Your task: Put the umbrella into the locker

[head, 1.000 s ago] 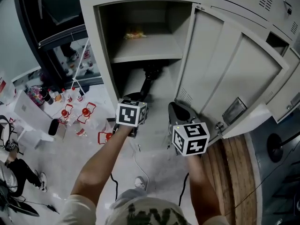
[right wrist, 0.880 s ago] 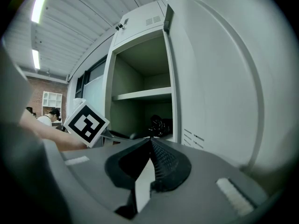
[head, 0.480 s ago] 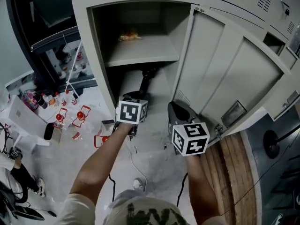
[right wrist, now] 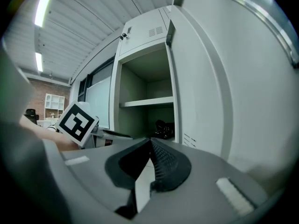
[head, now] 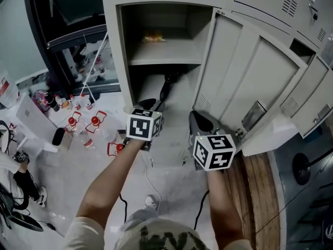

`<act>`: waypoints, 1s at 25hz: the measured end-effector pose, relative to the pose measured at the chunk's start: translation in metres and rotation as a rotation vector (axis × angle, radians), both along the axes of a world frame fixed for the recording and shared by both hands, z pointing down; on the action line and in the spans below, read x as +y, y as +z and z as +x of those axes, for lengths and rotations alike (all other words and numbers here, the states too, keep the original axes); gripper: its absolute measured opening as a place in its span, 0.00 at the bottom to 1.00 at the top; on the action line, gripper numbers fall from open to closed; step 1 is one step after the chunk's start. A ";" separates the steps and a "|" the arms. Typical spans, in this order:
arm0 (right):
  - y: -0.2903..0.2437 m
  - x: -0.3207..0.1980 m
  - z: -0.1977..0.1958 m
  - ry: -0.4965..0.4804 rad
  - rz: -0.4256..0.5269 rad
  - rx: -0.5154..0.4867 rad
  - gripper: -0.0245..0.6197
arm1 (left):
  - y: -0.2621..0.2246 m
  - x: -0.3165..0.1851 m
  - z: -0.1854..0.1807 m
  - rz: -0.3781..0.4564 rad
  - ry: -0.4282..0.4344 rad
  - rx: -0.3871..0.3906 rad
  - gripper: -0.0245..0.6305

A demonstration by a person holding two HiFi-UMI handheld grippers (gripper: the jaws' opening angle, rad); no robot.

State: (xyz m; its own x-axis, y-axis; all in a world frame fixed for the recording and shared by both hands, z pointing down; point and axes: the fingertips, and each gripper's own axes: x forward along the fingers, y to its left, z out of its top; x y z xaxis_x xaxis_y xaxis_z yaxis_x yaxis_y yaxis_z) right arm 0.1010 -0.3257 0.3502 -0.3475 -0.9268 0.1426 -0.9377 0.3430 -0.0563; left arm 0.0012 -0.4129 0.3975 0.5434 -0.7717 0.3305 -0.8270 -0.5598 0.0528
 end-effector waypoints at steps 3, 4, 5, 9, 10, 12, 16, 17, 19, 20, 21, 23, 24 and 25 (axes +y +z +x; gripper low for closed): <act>-0.004 0.013 -0.005 -0.024 0.004 -0.008 0.04 | -0.013 0.023 -0.012 0.028 -0.018 0.003 0.24; -0.005 0.017 -0.007 -0.031 0.005 -0.008 0.04 | -0.018 0.030 -0.016 0.042 -0.026 0.003 0.24; -0.006 0.021 -0.008 -0.037 0.005 -0.007 0.04 | -0.023 0.038 -0.020 0.057 -0.035 -0.001 0.23; -0.008 0.040 -0.012 -0.063 0.002 -0.014 0.04 | -0.035 0.069 -0.034 0.101 -0.062 -0.002 0.20; -0.008 0.044 -0.013 -0.069 0.001 -0.017 0.04 | -0.036 0.077 -0.037 0.104 -0.068 0.008 0.20; -0.009 0.053 -0.017 -0.081 0.004 -0.018 0.04 | -0.037 0.093 -0.044 0.110 -0.080 0.015 0.17; -0.011 0.070 -0.025 -0.109 0.012 -0.011 0.03 | -0.036 0.119 -0.055 0.114 -0.090 0.011 0.06; -0.010 0.074 -0.027 -0.117 0.009 -0.007 0.03 | -0.034 0.125 -0.057 0.106 -0.091 0.018 0.05; -0.007 0.080 -0.029 -0.127 0.005 0.001 0.03 | -0.031 0.135 -0.063 0.093 -0.100 0.027 0.05; -0.007 0.083 -0.028 -0.128 0.006 0.003 0.03 | -0.030 0.138 -0.065 0.093 -0.107 0.027 0.05; -0.008 0.085 -0.028 -0.129 0.008 0.004 0.03 | -0.030 0.141 -0.067 0.093 -0.114 0.027 0.05; -0.011 0.088 -0.026 -0.132 0.014 0.006 0.03 | -0.030 0.145 -0.068 0.097 -0.122 0.031 0.05; -0.012 0.089 -0.025 -0.134 0.017 0.008 0.03 | -0.030 0.146 -0.068 0.098 -0.123 0.029 0.05; -0.012 0.090 -0.025 -0.136 0.019 0.009 0.03 | -0.029 0.148 -0.066 0.100 -0.121 0.023 0.05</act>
State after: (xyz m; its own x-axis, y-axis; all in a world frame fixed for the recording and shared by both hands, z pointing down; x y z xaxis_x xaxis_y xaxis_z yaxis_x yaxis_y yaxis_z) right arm 0.0757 -0.2355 0.3384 -0.4690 -0.8737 0.1294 -0.8828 0.4679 -0.0402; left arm -0.0645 -0.2654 0.3682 0.4509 -0.8605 0.2372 -0.8880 -0.4593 0.0216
